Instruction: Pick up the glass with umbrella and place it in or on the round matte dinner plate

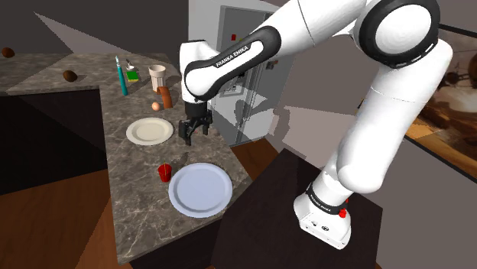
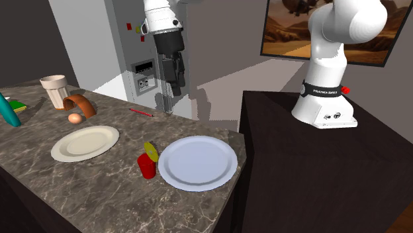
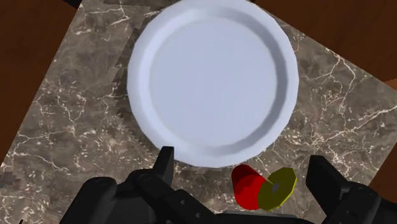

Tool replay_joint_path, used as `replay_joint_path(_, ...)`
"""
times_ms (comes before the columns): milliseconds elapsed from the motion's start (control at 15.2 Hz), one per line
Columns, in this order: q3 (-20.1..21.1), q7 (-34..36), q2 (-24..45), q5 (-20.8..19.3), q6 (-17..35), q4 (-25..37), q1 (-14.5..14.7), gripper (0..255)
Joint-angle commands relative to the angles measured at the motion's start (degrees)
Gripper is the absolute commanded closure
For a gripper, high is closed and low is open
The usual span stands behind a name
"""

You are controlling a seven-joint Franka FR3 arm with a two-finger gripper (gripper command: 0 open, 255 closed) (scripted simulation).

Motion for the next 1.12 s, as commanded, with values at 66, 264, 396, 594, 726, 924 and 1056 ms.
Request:
replay_joint_path(66,0.2,2.4,7.0,-1.8,1.9,4.7,1.1,0)
replay_joint_path(264,-0.1,4.6,13.9,-3.5,3.0,10.2,2.4,0)
replay_joint_path(396,-0.5,5.8,18.5,-4.5,3.3,14.2,3.4,0)
replay_joint_path(594,-1.1,7.5,25.6,-5.8,3.2,20.9,4.9,0)
replay_joint_path(726,-1.5,8.5,30.3,-6.5,2.7,25.9,5.9,0)
replay_joint_path(924,-2.2,9.6,37.7,-7.4,1.3,34.2,7.4,0)
replay_joint_path(1056,-2.4,9.9,40.0,-7.6,1.4,36.3,7.8,0)
